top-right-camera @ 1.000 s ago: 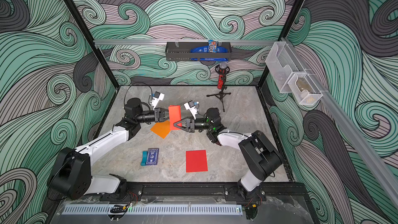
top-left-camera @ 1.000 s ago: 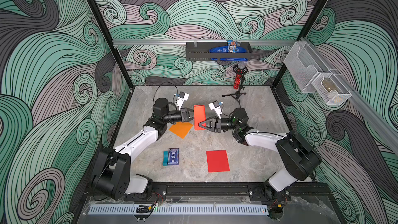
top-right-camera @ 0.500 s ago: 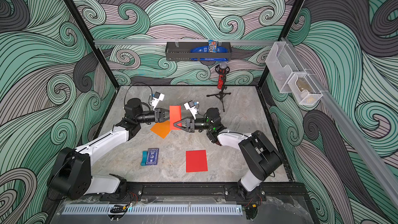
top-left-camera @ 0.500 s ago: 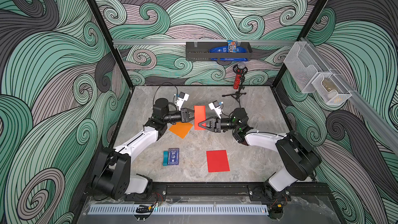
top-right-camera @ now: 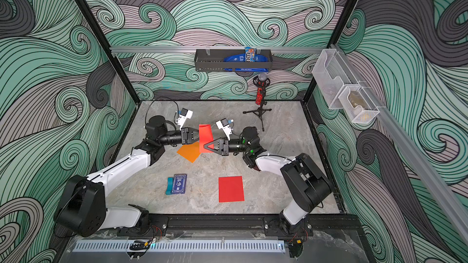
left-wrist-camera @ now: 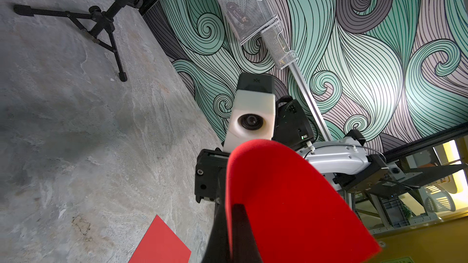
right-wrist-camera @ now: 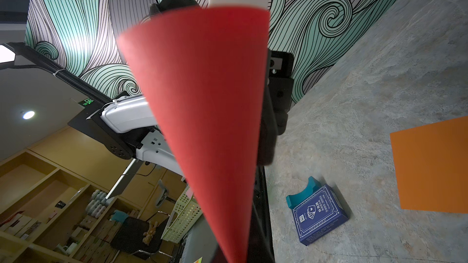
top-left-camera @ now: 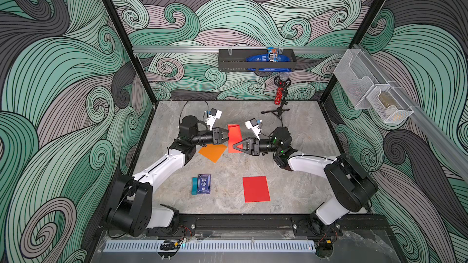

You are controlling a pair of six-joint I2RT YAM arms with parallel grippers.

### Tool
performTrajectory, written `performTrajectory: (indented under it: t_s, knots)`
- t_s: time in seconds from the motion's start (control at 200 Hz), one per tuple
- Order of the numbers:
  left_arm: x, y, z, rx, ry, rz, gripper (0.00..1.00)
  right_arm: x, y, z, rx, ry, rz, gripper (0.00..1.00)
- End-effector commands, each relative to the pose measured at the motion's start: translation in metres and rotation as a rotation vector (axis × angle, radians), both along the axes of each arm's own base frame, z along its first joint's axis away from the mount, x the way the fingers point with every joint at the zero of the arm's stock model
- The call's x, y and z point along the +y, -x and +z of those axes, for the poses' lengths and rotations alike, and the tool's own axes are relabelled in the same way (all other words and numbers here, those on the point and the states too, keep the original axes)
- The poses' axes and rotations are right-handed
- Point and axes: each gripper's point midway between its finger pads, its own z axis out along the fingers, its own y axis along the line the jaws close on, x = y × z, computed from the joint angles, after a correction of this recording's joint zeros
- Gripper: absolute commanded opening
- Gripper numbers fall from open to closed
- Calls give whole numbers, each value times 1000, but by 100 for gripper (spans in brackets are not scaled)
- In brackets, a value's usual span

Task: Fold the square paper along the opposite sides
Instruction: Fold the paper.

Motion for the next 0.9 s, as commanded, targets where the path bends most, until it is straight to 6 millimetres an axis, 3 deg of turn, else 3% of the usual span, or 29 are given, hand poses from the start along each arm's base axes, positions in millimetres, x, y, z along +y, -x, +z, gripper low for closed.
performTrajectory:
  t_s: [0.0,0.145,0.305,0.57,0.69,0.735,0.896]
  knots:
    - [12,-10,15,-54,-29,67,24,2,1,12,-40,-12,11,2]
    - [29,-16,38,-104,-26,143,51,0,4,13,-52,0,9,2]
    - [37,-2,43,-162,-17,167,78,-2,8,21,-74,-3,13,2]
    - [25,27,33,-187,64,81,96,-4,12,31,-85,-29,25,1]
    - [17,28,25,-183,58,65,97,-3,15,34,-89,-37,36,1]
    - [15,28,23,-178,60,56,94,-3,16,35,-90,-38,38,1]
    - [12,29,28,-187,75,41,62,-2,17,33,-84,-34,43,1]
